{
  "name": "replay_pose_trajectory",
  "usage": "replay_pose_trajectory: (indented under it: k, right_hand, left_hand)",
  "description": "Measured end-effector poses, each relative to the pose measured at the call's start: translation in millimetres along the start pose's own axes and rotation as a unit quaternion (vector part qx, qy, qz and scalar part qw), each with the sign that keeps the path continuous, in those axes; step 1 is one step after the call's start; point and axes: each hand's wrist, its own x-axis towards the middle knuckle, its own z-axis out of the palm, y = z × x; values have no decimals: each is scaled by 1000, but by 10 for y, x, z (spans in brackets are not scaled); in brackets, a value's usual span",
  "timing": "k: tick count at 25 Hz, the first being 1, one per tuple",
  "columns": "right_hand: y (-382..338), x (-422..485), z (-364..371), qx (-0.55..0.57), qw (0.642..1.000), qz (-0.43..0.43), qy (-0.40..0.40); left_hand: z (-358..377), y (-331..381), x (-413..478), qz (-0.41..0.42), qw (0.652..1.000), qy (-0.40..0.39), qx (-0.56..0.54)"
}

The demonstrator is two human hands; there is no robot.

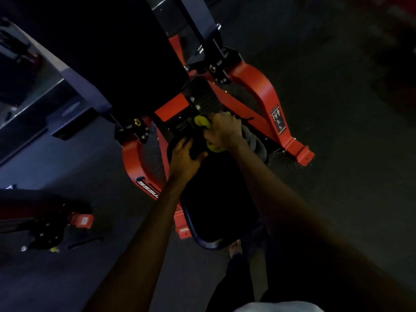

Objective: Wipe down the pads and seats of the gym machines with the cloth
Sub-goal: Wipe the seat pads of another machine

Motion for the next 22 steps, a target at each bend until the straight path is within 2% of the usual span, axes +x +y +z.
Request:
replay_pose_trajectory:
  k: [4,7,10,14,17,19,22]
  right_hand:
    - [266,209,-128,107,993,28,-51]
    - [568,-23,-83,144,987,55,-46]
    - [591,-250,-39,122,991,53,-33]
    - [626,-411,-204,146,987,69,-28]
    - [851,-862,-188,106,991,83,-14]
    - [834,-969,-174,98,990,98,0]
    - [834,-898,-221,151,979,141,7]
  left_hand:
    - [-17,37,66,-30,996,-30,77]
    - [-8,136,116,-21,991,-49,120]
    - [-1,164,144,-8,989,-61,132]
    - [-31,172,159,-4,991,-65,121]
    - [-36,194,146,5,992,-68,105]
    - [-14,216,146,64,992,-73,80]
    - [63,208,126,185,976,-91,68]
